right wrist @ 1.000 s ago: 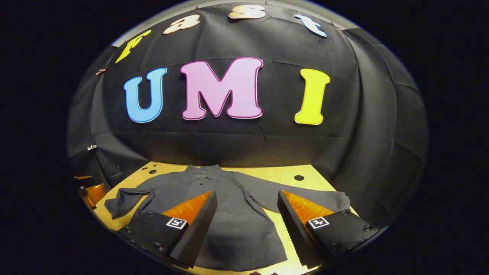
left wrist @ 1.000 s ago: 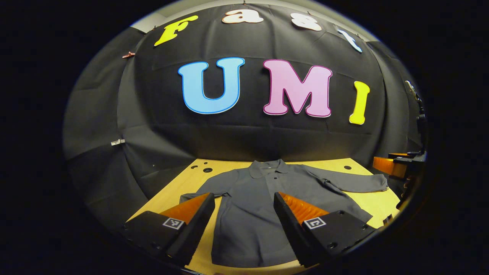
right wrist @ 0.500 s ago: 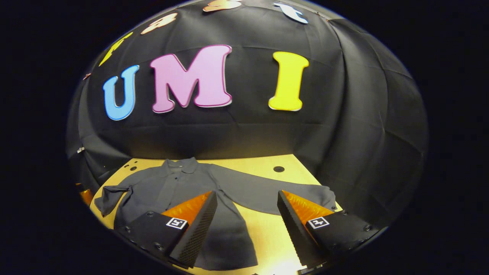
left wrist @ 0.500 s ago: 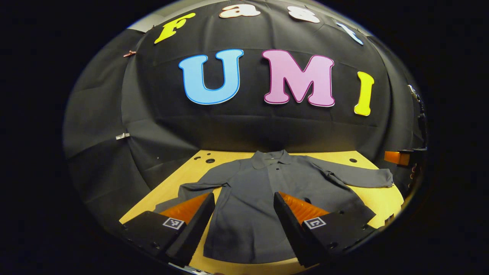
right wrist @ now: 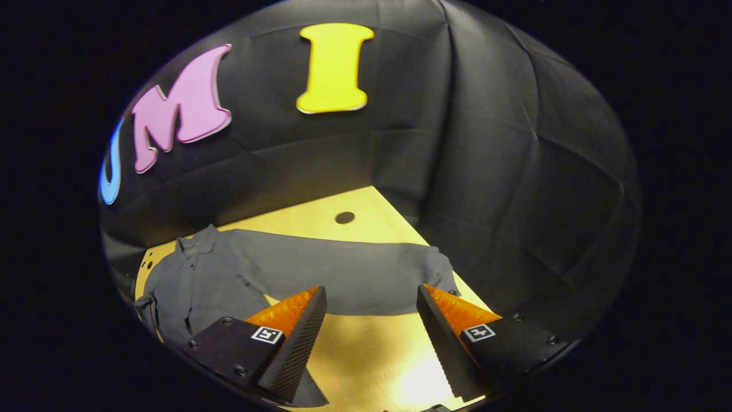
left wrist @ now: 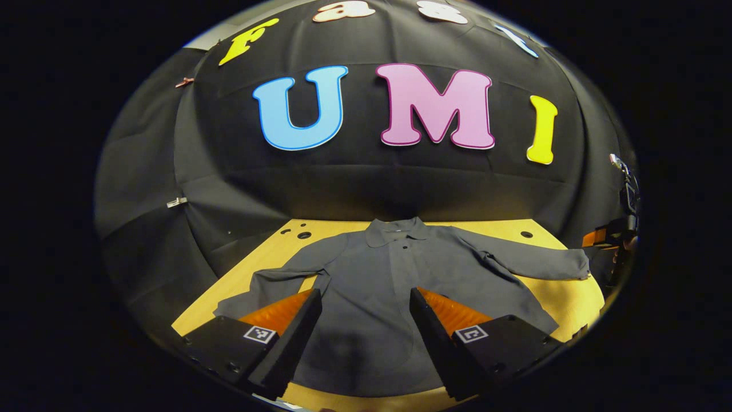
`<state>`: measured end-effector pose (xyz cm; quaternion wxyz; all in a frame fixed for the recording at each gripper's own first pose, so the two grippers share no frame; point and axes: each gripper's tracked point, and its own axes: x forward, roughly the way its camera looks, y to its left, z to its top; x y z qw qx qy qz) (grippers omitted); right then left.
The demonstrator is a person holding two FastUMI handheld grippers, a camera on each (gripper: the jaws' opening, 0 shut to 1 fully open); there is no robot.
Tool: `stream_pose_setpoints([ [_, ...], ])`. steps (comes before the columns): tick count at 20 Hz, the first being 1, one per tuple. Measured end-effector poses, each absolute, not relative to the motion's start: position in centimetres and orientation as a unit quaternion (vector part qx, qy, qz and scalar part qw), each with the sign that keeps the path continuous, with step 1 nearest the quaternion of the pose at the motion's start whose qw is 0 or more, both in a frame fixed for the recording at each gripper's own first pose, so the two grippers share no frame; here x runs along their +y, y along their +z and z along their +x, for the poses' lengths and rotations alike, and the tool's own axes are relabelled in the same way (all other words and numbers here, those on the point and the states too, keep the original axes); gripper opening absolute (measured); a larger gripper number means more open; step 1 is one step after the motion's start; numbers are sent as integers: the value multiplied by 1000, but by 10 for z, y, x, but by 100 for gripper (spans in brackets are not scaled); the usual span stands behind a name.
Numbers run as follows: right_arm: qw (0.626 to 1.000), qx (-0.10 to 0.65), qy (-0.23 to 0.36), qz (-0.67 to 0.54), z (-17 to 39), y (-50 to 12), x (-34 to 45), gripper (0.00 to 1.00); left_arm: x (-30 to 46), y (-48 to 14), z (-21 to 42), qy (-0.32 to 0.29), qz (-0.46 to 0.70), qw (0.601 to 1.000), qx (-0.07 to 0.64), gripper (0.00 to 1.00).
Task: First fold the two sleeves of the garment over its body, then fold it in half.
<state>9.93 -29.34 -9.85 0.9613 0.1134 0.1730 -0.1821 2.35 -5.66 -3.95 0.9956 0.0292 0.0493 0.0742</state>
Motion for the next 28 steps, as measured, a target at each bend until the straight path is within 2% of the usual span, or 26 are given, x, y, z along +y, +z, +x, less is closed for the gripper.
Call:
stream_pose_setpoints([
  [4,948,205,-209,126,114,-129,-327,99,-71,-43,25,56,15,996,72,98],
  [13,920,260,-249,158,145,-181,-374,99,-72,-50,30,33,63,993,98,98],
  [17,900,268,-284,193,146,-199,-402,99,-76,-58,31,20,74,990,114,97],
  [21,876,281,-291,263,150,-218,-411,99,-85,-57,36,10,88,989,118,97],
  [28,901,297,-269,168,157,-204,-396,100,-93,-64,47,1,82,988,128,98],
])
